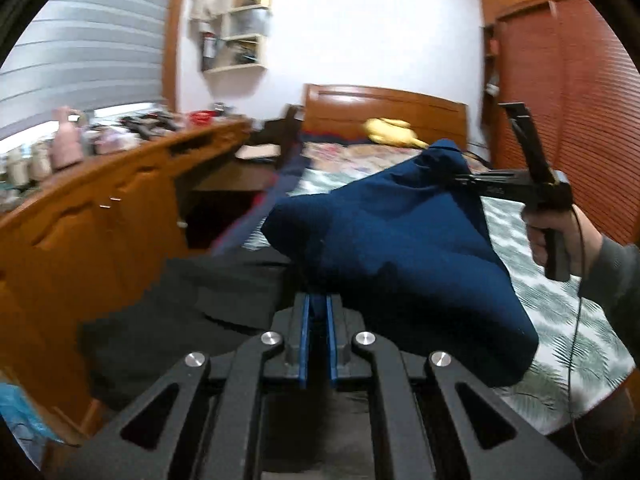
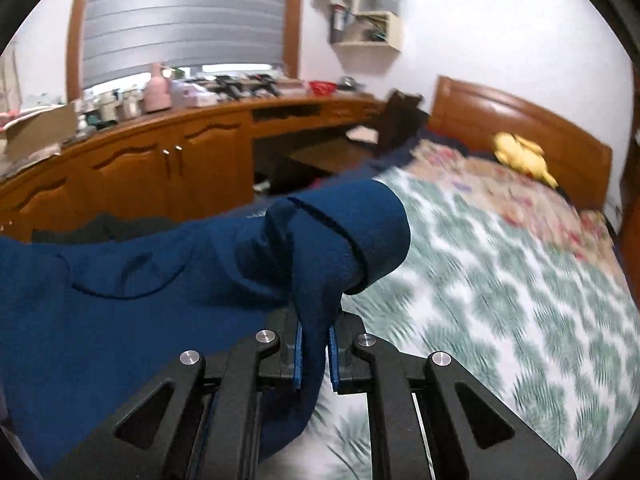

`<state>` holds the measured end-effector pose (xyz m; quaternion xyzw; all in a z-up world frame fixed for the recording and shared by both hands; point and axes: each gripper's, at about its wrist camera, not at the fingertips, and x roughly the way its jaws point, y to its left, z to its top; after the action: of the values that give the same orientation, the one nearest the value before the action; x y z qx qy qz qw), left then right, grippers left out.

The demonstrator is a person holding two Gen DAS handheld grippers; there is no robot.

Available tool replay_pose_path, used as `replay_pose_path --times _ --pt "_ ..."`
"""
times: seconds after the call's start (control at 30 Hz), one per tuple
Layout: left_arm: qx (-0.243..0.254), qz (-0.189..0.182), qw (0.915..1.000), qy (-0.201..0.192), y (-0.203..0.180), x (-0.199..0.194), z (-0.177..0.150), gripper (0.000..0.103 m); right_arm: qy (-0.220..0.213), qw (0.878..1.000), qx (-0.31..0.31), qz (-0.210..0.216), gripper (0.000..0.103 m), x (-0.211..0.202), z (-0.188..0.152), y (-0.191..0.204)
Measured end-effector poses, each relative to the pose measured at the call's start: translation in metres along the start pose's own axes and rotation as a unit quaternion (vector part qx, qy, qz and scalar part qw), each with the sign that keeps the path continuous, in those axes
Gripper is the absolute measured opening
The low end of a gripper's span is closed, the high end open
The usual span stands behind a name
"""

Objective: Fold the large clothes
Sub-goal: 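Lift the folded jacket with both tools and carry it toward the desk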

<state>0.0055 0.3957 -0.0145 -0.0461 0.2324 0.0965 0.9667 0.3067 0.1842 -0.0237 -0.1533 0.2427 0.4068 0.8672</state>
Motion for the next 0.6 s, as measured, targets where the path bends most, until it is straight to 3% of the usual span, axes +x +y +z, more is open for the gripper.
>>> replay_pose_path --times 0.2,0.3,0.37,0.47,0.5,0.6 --pt "-0.029 0.09 0.9955 0.006 0.091 -0.006 0.007 0.005 -0.017 0.999 -0.032 0.032 0.007 0.049 0.064 0.091" --pt "-0.039 0.125 0.9904 0.043 0.13 0.003 -0.009 0.005 -0.007 0.998 -0.043 0.039 0.008 0.073 0.075 0.132" --pt "-0.051 0.132 0.9878 0.066 0.147 0.013 -0.025 0.006 0.026 0.998 -0.036 0.052 0.009 0.098 0.07 0.153" --pt "-0.059 0.138 0.9846 0.089 0.163 0.021 -0.053 0.009 0.085 0.995 -0.041 0.033 0.018 0.124 0.051 0.172" --pt "-0.064 0.138 0.9842 0.091 0.166 0.02 -0.059 0.01 0.086 0.995 -0.05 0.025 0.02 0.127 0.044 0.178" --pt "-0.072 0.136 0.9845 0.085 0.17 0.009 -0.073 0.01 0.079 0.994 -0.064 0.034 0.041 0.124 0.032 0.191"
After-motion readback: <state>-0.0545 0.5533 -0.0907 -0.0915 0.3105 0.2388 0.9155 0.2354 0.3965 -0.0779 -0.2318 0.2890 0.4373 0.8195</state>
